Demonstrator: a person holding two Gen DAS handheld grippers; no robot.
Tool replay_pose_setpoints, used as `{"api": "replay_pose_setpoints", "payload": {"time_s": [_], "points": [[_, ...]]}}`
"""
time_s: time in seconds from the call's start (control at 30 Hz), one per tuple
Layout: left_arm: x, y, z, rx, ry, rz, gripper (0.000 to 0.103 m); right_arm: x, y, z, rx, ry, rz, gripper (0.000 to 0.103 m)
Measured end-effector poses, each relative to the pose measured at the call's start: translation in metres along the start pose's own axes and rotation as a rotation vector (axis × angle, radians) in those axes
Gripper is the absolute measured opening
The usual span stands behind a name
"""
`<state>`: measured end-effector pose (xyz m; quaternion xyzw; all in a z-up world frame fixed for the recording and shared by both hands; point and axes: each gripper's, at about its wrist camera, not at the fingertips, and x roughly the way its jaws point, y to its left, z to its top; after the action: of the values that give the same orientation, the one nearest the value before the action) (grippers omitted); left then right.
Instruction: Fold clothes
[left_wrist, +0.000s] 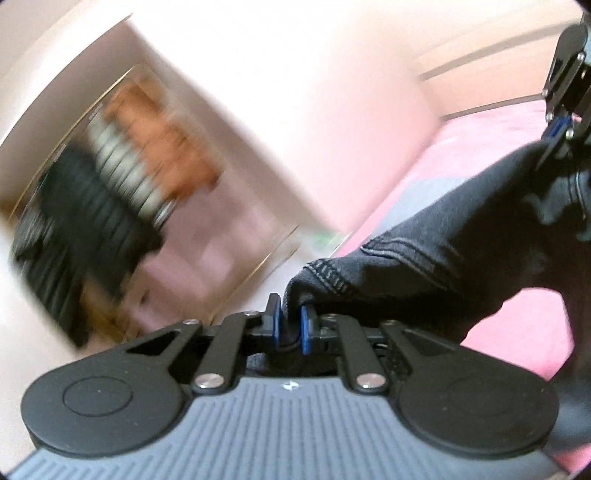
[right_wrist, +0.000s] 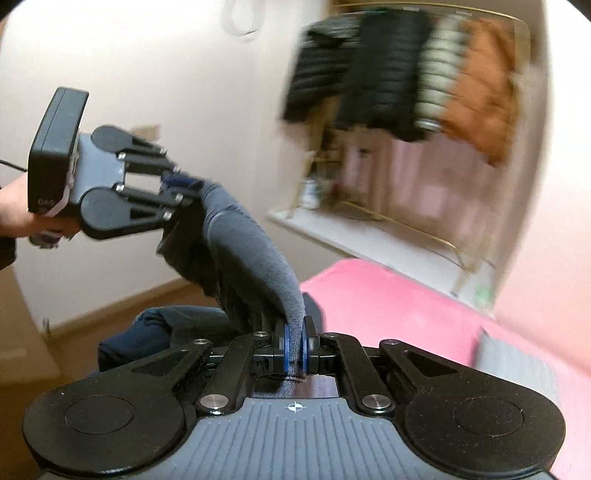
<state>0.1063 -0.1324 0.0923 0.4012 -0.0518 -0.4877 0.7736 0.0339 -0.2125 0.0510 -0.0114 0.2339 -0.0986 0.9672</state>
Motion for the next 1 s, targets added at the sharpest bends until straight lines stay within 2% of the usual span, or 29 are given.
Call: {"api": "replay_pose_setpoints", "payload": {"time_s": [0.17,0.23,0.3,0.33,0.37,0.4,0.43,0.47,0.5,0.53,0.57,0.6,0.73,0.83,0.87,0.9,0.97,1.0], "points": [[0.006,-0.13,0.127,0.169,-0.082,-0.206,0.009,-0.12,-0.083,-0.079,0.26,0.03,-0.106,0.004],[0.015,-0.186,0.174,0.193,-0.11,-0.32,0.009,-0.161,-0.109,-0.119,0.35,0.075,-0.174,0.004],[0.035,-0.252,0.216,0.197,-0.097,-0.438,0.011,-0.202,-0.134,-0.159,0.436,0.124,-0.248,0.004],[0.043,-0.287,0.232,0.174,-0.086,-0.499,0.018,-0.218,-0.148,-0.183,0.491,0.154,-0.306,0.004],[0.05,-0.322,0.249,0.15,-0.074,-0.56,0.02,-0.23,-0.162,-0.204,0.554,0.188,-0.361,0.004],[0.053,-0.35,0.258,0.107,-0.06,-0.641,0.031,-0.239,-0.177,-0.226,0.62,0.233,-0.415,0.004],[0.056,-0.378,0.268,0.064,-0.046,-0.724,0.046,-0.247,-0.192,-0.253,0.691,0.298,-0.482,0.004],[0.057,-0.397,0.271,0.057,-0.031,-0.773,0.049,-0.254,-0.204,-0.277,0.738,0.362,-0.545,0.005],[0.057,-0.415,0.275,0.051,-0.015,-0.821,0.05,-0.26,-0.209,-0.294,0.746,0.409,-0.589,0.019],[0.056,-0.422,0.264,0.051,0.004,-0.835,0.052,-0.265,-0.213,-0.31,0.743,0.45,-0.627,0.031],[0.055,-0.429,0.253,0.051,0.024,-0.847,0.054,-0.271,-0.216,-0.326,0.74,0.491,-0.665,0.057],[0.054,-0.435,0.243,0.052,0.045,-0.86,0.057,-0.275,-0.217,-0.335,0.737,0.513,-0.677,0.067],[0.081,-0.436,0.179,0.043,0.211,-0.83,0.061,-0.279,-0.203,-0.361,0.738,0.562,-0.648,0.067],[0.124,-0.421,0.139,0.024,0.286,-0.821,0.063,-0.251,-0.192,-0.364,0.711,0.592,-0.61,0.067],[0.14,-0.419,0.137,0.023,0.298,-0.819,0.063,-0.241,-0.189,-0.365,0.7,0.603,-0.598,0.068],[0.148,-0.421,0.132,0.02,0.305,-0.818,0.063,-0.231,-0.185,-0.365,0.689,0.613,-0.587,0.078],[0.165,-0.424,0.122,0.014,0.321,-0.816,0.064,-0.208,-0.181,-0.379,0.585,0.637,-0.577,0.098],[0.174,-0.427,0.12,0.006,0.323,-0.818,0.065,-0.19,-0.18,-0.384,0.516,0.649,-0.567,0.098]]}}
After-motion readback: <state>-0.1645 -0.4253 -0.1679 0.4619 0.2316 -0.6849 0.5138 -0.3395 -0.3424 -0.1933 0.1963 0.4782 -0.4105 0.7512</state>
